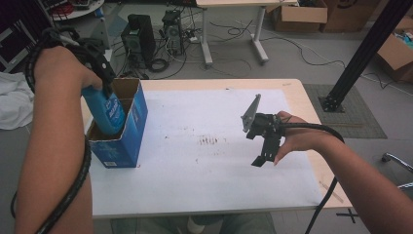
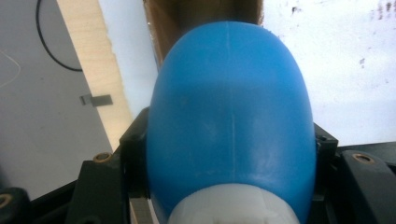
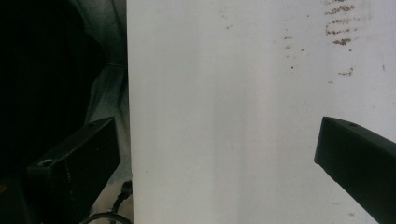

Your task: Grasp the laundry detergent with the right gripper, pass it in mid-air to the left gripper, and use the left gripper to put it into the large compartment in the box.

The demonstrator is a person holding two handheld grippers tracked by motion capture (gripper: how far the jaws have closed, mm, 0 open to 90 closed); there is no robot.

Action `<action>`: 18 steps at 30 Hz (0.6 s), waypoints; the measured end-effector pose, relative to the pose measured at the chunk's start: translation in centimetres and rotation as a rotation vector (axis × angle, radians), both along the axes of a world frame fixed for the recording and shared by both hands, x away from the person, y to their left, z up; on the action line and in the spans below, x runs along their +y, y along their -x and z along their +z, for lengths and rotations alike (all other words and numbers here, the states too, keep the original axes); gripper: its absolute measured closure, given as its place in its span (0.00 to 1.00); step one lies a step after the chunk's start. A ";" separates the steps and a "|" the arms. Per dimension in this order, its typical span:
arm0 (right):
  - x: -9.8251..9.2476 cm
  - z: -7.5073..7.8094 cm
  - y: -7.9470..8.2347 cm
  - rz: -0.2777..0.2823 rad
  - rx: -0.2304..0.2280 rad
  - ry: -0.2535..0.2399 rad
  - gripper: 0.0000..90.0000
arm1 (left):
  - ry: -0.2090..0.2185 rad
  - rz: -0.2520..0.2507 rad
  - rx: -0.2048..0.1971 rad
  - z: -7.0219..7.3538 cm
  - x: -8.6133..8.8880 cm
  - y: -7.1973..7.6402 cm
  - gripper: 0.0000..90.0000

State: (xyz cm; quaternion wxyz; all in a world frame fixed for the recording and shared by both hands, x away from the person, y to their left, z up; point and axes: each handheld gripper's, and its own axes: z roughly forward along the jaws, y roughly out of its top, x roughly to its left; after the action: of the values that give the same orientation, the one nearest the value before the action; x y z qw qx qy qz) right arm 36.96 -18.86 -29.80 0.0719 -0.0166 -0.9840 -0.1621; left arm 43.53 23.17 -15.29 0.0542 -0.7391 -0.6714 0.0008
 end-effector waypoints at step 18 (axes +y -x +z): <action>-0.5 -0.4 0.1 -0.008 -0.006 0.000 0.01 | -0.001 0.007 -0.015 -8.2 0.7 -0.6 0.43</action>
State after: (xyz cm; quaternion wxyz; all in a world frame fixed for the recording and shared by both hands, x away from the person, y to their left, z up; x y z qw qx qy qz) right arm 36.85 -19.35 -30.23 0.0681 -0.0201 -0.9842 -0.1624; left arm 44.14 23.84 -23.49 0.0492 -0.7366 -0.6746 -0.0049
